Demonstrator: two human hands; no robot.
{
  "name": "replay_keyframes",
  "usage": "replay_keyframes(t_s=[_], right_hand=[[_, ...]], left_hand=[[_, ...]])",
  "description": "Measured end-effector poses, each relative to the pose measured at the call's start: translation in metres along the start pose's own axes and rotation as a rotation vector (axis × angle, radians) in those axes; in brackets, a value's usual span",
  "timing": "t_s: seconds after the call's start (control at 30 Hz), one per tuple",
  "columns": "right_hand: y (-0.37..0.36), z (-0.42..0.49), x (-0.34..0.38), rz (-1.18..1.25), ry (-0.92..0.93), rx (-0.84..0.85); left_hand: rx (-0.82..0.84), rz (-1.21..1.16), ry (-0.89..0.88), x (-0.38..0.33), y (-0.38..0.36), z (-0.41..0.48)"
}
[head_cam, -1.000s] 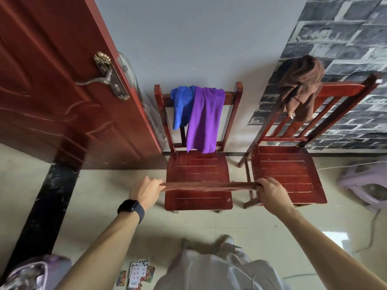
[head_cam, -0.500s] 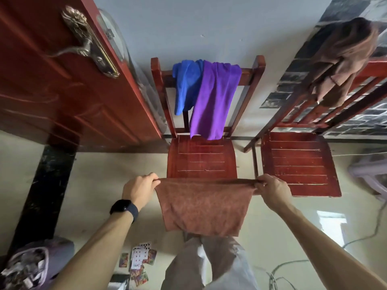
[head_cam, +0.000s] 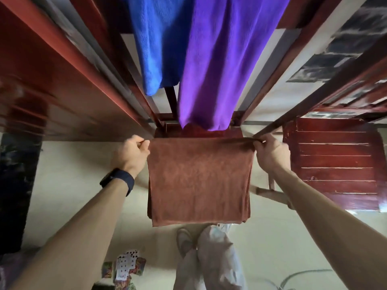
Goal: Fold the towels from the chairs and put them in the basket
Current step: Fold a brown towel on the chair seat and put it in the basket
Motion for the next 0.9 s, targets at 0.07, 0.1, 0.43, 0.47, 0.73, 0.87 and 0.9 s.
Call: replay_keyframes(t_s=[0.07,0.1,0.43,0.47,0.73,0.87,0.9], right_hand=[[-0.014,0.019,0.003,0.061,-0.036,0.004],[-0.022,0.027,0.004,0.087,-0.046,0.010],[-0.117,-0.063,-0.075,0.021,-0.386,0.375],[-0.123,-0.082,-0.085,0.024,-0.412,0.380],[-0.160,-0.169,-0.120,0.092,-0.562,0.379],[-0.180,-0.170,-0.138,0.320,-0.721,0.320],[-0.185,-0.171,-0.145,0.383,-0.754,0.303]], left_hand=[[-0.011,-0.150,0.023,0.003,-0.017,0.022],[-0.011,-0.231,0.040,0.003,-0.023,0.028],[0.236,-0.028,0.265,0.084,-0.109,-0.046],[0.265,0.000,0.302,0.094,-0.116,-0.060],[0.292,0.041,0.485,0.140,-0.149,-0.121],[0.301,0.004,0.471,0.150,-0.156,-0.116],[0.300,0.002,0.470,0.152,-0.156,-0.114]])
Point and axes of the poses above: each hand's wrist, its own z-axis towards the middle knuckle, its own y-axis out of the back of the hand, x = y × z, the point moved 3 cm from there along z, towards the middle knuckle, and after that the axes turned 1 degree about y, right-handed, at the moved point
